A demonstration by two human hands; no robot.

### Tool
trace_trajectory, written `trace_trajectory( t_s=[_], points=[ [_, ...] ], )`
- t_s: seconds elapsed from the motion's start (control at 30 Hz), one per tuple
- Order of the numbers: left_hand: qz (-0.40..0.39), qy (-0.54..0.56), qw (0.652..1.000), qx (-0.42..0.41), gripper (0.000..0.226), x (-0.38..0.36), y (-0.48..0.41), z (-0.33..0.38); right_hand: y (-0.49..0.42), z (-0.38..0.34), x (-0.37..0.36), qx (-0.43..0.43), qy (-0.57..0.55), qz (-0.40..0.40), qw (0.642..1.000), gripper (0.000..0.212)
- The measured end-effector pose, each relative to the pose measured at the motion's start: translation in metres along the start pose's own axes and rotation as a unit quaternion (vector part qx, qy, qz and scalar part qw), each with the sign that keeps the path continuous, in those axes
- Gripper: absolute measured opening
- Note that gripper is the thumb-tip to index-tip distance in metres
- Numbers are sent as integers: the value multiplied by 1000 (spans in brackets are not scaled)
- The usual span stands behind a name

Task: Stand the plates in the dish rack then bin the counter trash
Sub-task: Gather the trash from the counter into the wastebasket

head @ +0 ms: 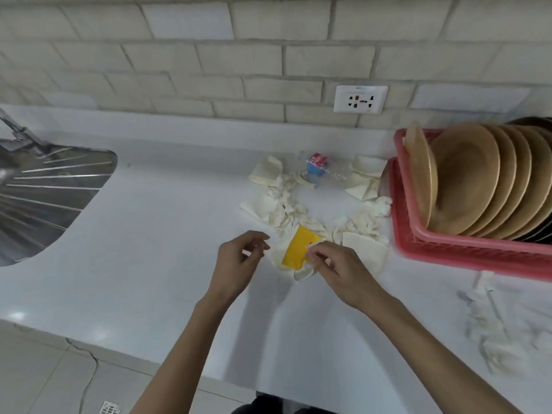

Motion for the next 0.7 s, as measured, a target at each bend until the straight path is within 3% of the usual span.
trace_trajectory(
  t_s=[0.17, 0.47, 0.7],
  points=[
    [-10, -49, 999, 0, 31, 17, -62, -22, -48, -7, 12, -18, 25, 12, 999, 12],
    [-108, -250, 961, 50, 93, -1, -142, -72, -147, -14, 29, -45, 142, 7, 989, 16],
    [-119, -219, 968, 15, 90, 14, -143, -97, -240, -4, 11, -105, 257, -68, 958, 48]
  ],
)
Point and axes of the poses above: each hand's wrist, its own y-axis away from the middle knuckle, its own x-axis out of the back of the hand, z = x × y, the point moved 6 cm from there along -y, towards the middle knuckle, and after that the axes turned 7 degrees about -z, right-handed, at the moved point
